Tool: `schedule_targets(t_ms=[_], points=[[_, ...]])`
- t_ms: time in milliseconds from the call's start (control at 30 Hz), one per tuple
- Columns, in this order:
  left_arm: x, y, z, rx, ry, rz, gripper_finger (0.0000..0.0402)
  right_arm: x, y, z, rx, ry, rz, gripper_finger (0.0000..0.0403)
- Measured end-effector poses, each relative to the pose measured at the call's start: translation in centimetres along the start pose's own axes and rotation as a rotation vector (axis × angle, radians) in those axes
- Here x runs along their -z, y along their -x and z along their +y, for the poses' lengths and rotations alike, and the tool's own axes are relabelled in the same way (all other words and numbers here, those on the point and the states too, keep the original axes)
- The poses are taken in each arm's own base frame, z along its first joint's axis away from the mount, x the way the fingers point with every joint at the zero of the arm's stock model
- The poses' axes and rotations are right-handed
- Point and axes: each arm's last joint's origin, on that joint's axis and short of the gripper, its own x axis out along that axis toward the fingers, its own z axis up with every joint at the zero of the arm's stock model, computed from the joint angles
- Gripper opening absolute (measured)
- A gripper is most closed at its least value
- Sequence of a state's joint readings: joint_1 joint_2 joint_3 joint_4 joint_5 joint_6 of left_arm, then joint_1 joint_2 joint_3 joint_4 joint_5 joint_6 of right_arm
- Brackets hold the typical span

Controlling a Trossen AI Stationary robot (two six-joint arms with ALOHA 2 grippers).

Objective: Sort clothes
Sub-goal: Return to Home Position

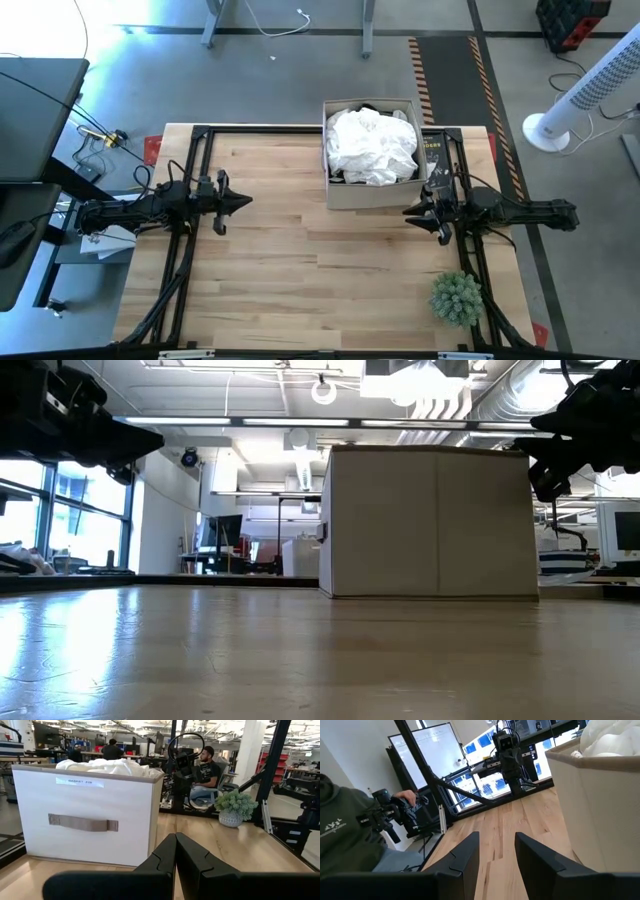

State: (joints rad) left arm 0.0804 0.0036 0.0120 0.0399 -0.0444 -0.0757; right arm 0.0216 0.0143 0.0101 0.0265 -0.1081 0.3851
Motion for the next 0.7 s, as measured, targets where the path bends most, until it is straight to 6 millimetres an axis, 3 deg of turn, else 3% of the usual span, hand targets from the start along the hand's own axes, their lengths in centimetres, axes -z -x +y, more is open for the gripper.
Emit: schedule_targets(t_ms=[700], points=[[-0.03,0.00,0.28,-0.028,-0.001,-0.003,0.0007,0.00,0.00,0.00,0.000,0.000,0.000,0.0121]])
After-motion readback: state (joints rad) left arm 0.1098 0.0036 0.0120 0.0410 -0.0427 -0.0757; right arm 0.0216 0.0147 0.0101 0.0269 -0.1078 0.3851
